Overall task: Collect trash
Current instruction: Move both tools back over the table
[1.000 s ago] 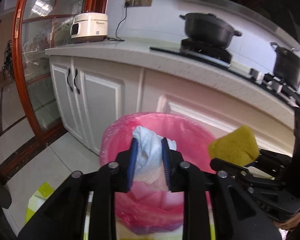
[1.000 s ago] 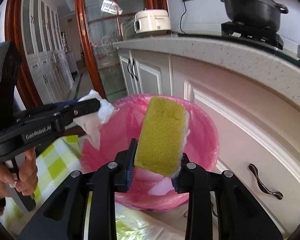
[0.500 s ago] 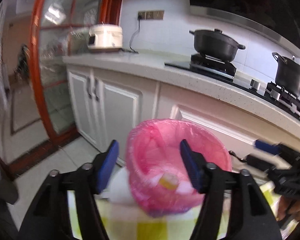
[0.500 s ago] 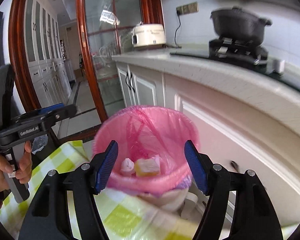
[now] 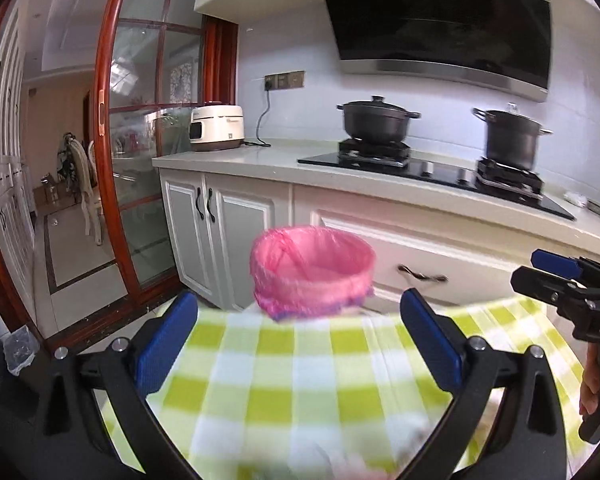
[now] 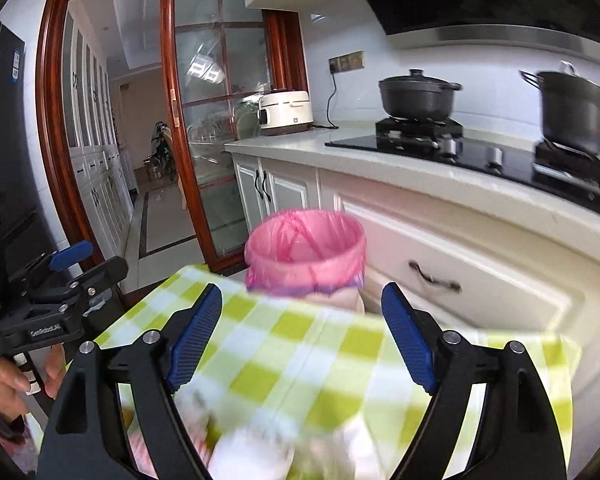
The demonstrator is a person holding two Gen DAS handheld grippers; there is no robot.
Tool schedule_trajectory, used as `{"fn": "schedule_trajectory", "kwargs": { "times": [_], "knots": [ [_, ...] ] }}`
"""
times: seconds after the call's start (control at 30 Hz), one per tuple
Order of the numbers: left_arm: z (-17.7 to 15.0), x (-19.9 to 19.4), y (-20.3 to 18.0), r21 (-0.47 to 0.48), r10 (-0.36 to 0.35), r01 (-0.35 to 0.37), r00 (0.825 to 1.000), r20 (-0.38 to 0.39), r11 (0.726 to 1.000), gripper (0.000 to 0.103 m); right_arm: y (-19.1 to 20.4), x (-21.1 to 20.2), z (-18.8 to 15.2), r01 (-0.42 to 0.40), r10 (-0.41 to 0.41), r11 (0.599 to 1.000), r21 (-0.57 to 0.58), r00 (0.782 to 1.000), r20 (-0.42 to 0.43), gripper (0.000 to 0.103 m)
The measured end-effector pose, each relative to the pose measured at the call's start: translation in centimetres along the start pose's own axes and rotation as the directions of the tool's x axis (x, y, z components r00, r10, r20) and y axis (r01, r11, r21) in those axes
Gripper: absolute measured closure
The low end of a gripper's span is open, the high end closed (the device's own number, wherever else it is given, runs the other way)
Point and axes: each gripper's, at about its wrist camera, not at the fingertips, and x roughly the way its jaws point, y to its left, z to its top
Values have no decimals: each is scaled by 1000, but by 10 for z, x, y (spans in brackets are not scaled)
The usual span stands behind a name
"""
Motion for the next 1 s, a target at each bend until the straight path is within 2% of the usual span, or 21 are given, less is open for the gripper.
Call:
{"fn": "schedule_trajectory", "kwargs": {
  "times": [0.17, 0.23, 0.47, 0.6, 0.73, 1.0],
  "knots": [
    [-42, -54, -6, -53, -39, 37, 999, -34, 998, 5, 2, -42, -45, 22, -21, 999, 38, 1000, -14, 22],
    [-59, -72, -7, -66, -32, 30, 999, -34, 997, 5, 2, -55, -64, 36, -34, 998, 59, 999, -26, 22],
    [-110, -104, -8, -62, -16, 12, 998, -59, 998, 5, -1, -79, -124, 103, -95, 991, 90, 992, -83, 22],
    [-134, -108, -14, -32, -8, 6, 996, -89, 999, 5, -5, -75, -155, 135, -121, 986, 96, 983, -142, 22],
    [-155, -108, -18, 0, -1, 1, 991, -131, 1000, 5, -10, -62, -171, 148, -126, 983, 109, 975, -185, 22],
    [-162, -102, -16, -10, -19, 18, 988, -152, 1000, 5, -19, -26, -181, 146, -114, 982, 119, 964, -240, 22]
  ]
}}
